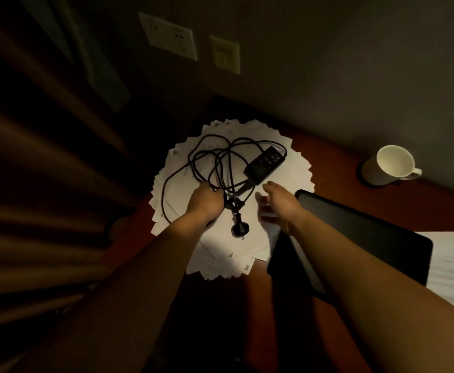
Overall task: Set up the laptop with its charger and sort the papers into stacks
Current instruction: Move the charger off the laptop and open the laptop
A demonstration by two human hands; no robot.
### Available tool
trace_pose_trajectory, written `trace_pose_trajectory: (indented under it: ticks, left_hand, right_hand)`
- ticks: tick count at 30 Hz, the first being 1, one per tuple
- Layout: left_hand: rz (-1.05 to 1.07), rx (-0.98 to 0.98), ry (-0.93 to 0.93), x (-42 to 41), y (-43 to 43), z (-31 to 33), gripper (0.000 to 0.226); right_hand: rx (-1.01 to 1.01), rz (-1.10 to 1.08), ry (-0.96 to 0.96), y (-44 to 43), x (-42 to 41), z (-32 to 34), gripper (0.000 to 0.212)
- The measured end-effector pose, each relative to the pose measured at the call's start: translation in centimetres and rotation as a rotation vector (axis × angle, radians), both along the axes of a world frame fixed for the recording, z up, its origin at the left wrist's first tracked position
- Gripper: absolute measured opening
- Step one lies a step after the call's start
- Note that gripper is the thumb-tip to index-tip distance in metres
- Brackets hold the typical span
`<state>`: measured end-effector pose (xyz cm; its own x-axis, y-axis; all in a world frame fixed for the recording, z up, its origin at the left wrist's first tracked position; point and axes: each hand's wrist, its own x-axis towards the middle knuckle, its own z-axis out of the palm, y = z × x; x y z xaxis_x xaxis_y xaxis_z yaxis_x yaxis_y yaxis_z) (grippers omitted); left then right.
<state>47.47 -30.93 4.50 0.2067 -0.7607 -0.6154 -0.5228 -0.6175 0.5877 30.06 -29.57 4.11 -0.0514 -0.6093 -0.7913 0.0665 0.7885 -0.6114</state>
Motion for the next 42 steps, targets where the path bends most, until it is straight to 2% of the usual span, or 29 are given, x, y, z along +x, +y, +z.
trace_pose_trajectory:
  ticks: [6,16,18,21,27,30,33,42]
  left_hand:
    - [0.016,-0.065,-0.193,-2.9,-0.5,1.6,0.072]
    - [-0.533,-0.305,-0.320,-14.7,2.4,3.2,0.071]
    - [-0.679,-0.311,-0.328,-17.3,4.1,2.3,0.069]
    - [-0.870,-0.308,-0.340,-20.8,7.0,0.1,0.065]
    - [-1.148,-0.383,-0.402,-24.6,12.2,-5.8,0.059]
    - [-1.146,-0.563,-0.502,-24.5,13.7,-8.8,0.062]
    - [-1.110,-0.694,-0.535,-23.9,14.2,-10.5,0.062]
    - [-1.094,-0.808,-0.496,-23.4,14.5,-11.3,0.060]
  right_hand:
    - [-0.041,-0.001,-0.013,0.9,-3.3,1.8,0.055]
    - [-0.101,-0.158,0.072,8.3,-15.2,2.9,0.055]
    - [-0.140,-0.173,0.159,10.9,-18.2,1.9,0.045]
    - [-0.239,-0.110,0.389,15.2,-22.4,-0.1,0.047]
    - [-0.357,0.425,0.959,21.8,-27.4,-5.8,0.064]
    - [-0.438,0.458,1.111,23.5,-27.9,-9.1,0.068]
    - [-0.557,0.381,1.181,24.6,-27.6,-11.2,0.070]
    - [-0.584,0.307,1.202,25.7,-26.9,-11.4,0.078]
